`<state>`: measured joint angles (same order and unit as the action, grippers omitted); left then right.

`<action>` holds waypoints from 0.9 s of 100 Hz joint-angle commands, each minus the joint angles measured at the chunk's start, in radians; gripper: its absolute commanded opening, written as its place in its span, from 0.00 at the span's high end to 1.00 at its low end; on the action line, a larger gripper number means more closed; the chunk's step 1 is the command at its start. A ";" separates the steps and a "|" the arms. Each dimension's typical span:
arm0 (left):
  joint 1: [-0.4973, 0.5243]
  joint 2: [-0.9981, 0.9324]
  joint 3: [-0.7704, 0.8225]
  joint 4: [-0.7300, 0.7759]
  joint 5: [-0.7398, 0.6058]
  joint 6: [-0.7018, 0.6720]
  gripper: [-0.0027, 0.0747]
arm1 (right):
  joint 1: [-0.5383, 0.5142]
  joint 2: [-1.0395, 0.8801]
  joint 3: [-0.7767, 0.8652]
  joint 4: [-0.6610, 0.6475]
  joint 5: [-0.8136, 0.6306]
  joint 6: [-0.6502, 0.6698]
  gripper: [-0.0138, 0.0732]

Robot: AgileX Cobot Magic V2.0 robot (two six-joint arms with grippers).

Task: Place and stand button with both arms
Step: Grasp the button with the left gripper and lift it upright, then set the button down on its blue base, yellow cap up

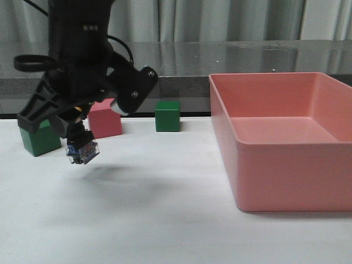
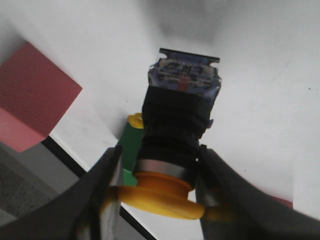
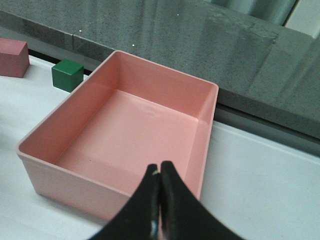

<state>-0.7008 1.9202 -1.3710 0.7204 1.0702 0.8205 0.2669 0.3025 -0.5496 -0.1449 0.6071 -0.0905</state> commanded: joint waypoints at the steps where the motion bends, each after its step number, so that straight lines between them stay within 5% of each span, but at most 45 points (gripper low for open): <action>1: -0.014 -0.019 -0.031 0.057 0.037 -0.026 0.99 | -0.006 0.009 -0.024 -0.016 -0.084 -0.001 0.91; 30: -0.014 -0.003 -0.031 -0.003 0.038 -0.026 0.94 | -0.006 0.009 -0.024 -0.016 -0.084 -0.001 0.91; 52: -0.014 -0.003 -0.031 -0.026 0.034 -0.045 0.44 | -0.006 0.009 -0.024 -0.016 -0.085 -0.001 0.91; 62: -0.014 -0.003 -0.031 -0.028 0.034 -0.050 0.30 | -0.006 0.009 -0.024 -0.016 -0.085 -0.001 0.91; 90: -0.007 -0.049 -0.031 -0.033 0.077 -0.080 0.29 | -0.006 0.009 -0.024 -0.016 -0.085 -0.001 0.91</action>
<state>-0.7069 1.9571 -1.3733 0.6619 1.1012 0.7684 0.2669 0.3025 -0.5496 -0.1449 0.6071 -0.0905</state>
